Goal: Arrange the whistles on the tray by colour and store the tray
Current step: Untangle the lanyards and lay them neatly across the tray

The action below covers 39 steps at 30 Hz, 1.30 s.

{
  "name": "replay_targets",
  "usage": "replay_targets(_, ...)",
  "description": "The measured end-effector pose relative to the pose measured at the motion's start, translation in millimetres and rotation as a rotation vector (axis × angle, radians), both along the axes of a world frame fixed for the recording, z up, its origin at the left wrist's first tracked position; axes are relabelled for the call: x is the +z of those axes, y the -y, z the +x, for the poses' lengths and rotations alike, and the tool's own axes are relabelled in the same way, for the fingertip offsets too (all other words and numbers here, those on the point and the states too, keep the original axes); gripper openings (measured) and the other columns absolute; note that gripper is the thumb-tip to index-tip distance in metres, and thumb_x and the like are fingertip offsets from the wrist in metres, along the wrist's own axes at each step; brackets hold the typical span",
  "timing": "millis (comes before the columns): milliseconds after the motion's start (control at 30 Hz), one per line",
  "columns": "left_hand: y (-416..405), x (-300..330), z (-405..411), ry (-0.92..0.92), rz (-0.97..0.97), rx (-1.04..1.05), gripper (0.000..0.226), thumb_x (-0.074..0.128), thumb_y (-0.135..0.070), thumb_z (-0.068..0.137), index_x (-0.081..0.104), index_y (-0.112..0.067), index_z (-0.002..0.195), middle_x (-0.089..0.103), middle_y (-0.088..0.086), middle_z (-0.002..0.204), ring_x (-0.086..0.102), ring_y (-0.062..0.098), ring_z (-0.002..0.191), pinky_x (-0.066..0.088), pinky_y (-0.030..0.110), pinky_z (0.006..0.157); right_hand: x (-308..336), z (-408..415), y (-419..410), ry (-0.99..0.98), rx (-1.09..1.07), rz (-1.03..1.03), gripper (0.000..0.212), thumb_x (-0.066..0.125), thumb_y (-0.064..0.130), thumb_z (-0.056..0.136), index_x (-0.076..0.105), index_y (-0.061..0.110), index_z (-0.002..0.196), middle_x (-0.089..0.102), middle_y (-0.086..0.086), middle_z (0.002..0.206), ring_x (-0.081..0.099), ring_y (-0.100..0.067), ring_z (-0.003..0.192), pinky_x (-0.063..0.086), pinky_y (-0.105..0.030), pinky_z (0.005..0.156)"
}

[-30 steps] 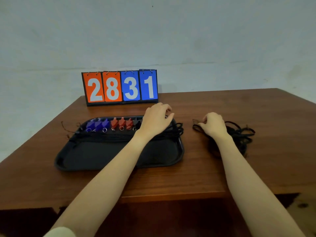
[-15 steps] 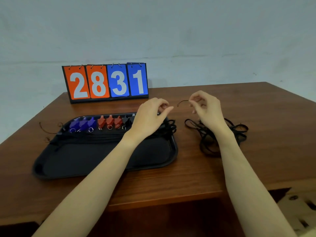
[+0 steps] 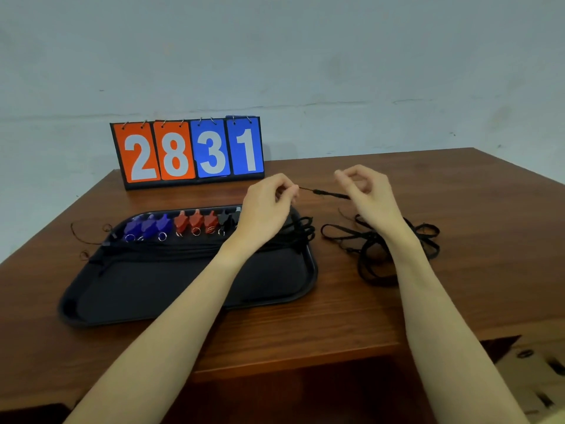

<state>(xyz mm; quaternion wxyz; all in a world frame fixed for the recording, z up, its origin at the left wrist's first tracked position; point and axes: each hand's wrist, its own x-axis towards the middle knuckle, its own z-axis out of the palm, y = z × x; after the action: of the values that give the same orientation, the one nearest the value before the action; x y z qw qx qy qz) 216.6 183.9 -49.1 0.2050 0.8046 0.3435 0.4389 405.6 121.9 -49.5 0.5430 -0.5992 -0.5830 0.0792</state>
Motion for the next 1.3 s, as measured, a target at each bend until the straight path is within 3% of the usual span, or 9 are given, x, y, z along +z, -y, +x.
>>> replay_targets(200, -6.3, 17.2, -14.8, 0.665, -0.544, -0.203, 0.020, 0.048, -0.005, 0.093, 0.059, -0.007, 0.076, 0.061, 0.005, 0.077, 0.063, 0.015, 0.075, 0.053, 0.029, 0.077, 1.0, 23.6, 4.6, -0.063, -0.234, 0.002, 0.057, 0.039, 0.050, 0.098, 0.067, 0.010, 0.067, 0.037, 0.003, 0.046, 0.041, -0.013, 0.049, 0.049, -0.039, 0.071)
replay_targets(333, -10.0, 22.9, -24.1, 1.027, -0.914, -0.551, 0.023, 0.040, -0.005, 0.091, 0.045, -0.010, 0.070, 0.068, 0.018, 0.103, 0.066, 0.033, 0.105, 0.053, 0.040, 0.091, 3.2, 23.5, 8.7, -0.045, -0.280, -0.036, 0.058, 0.037, 0.051, 0.097, 0.065, 0.014, 0.063, 0.040, 0.007, 0.044, 0.043, -0.013, 0.049, 0.041, -0.034, 0.063)
replay_targets(533, -16.8, 25.0, -37.4, 1.145, -0.889, -0.420, 0.010, 0.051, -0.011, 0.094, 0.054, -0.009, 0.084, 0.057, 0.005, 0.072, 0.059, 0.017, 0.068, 0.054, 0.034, 0.078, 3.1, 24.4, 15.6, -0.014, -0.362, -0.105, 0.065, 0.035, 0.051, 0.098, 0.064, 0.009, 0.057, 0.052, 0.010, 0.042, 0.052, -0.011, 0.053, 0.037, -0.025, 0.060)
replay_targets(667, -22.4, 26.5, -52.1, 1.163, -0.784, -0.240, 0.009, 0.054, -0.010, 0.095, 0.062, -0.006, 0.092, 0.058, 0.003, 0.076, 0.055, 0.012, 0.069, 0.052, 0.025, 0.075, 6.4, 29.9, 20.6, -0.036, -0.477, -0.082, 0.060, 0.038, 0.050, 0.097, 0.033, 0.015, 0.049, 0.035, 0.002, 0.047, 0.036, -0.019, 0.047, 0.033, -0.032, 0.061)
replay_targets(767, -27.0, 25.2, -63.7, 1.212, -0.757, -0.174, 0.012, 0.056, -0.007, 0.094, 0.064, -0.002, 0.101, 0.062, 0.005, 0.082, 0.061, 0.012, 0.075, 0.055, 0.029, 0.085, 5.9, 29.3, 21.6, -0.085, -0.511, -0.041, 0.056, 0.040, 0.046, 0.097, 0.028, 0.017, 0.050, 0.032, 0.002, 0.048, 0.033, -0.018, 0.047, 0.033, -0.031, 0.060)
replay_targets(967, -29.0, 19.7, -72.1, 1.021, -0.563, 0.103, 0.023, 0.068, -0.008, 0.086, 0.068, -0.002, 0.109, 0.071, 0.012, 0.098, 0.070, 0.015, 0.091, 0.057, 0.028, 0.082, 1.1, 24.9, 14.4, -0.197, -0.248, 0.010, 0.034, 0.038, 0.024, 0.088, 0.025, 0.021, 0.056, 0.024, 0.003, 0.055, 0.024, -0.019, 0.058, 0.024, -0.036, 0.061)
replay_targets(1100, -26.3, 24.0, -79.5, 0.773, -0.329, 0.361, 0.024, 0.071, -0.011, 0.084, 0.068, -0.010, 0.108, 0.070, -0.001, 0.097, 0.064, -0.013, 0.073, 0.050, 0.007, 0.066, -1.2, 19.0, 11.3, -0.209, -0.123, -0.007, 0.031, 0.037, 0.017, 0.085, 0.028, 0.020, 0.056, 0.028, 0.001, 0.056, 0.023, -0.016, 0.055, 0.018, -0.035, 0.058)
replay_targets(1200, -19.5, 28.2, -103.5, 0.542, -0.156, 0.522, 0.025, 0.070, -0.016, 0.085, 0.069, -0.012, 0.109, 0.070, 0.002, 0.102, 0.063, 0.000, 0.083, 0.040, -0.001, 0.063, -0.4, 12.6, 9.5, -0.123, -0.058, -0.087, 0.031, 0.043, 0.014, 0.090, 0.040, 0.014, 0.059, 0.038, 0.001, 0.058, 0.035, -0.016, 0.058, 0.028, -0.032, 0.060)
replay_targets(1300, -12.3, 21.0, -143.1, 0.290, -0.032, 0.618, 0.023, 0.070, -0.020, 0.085, 0.069, -0.012, 0.108, 0.071, 0.005, 0.103, 0.060, 0.006, 0.088, 0.044, 0.017, 0.080, 3.2, -2.2, 9.2, -0.053, 0.068, -0.128, 0.027, 0.051, 0.013, 0.092, 0.058, 0.009, 0.067, 0.052, 0.008, 0.058, 0.046, -0.008, 0.058, 0.036, -0.022, 0.060)
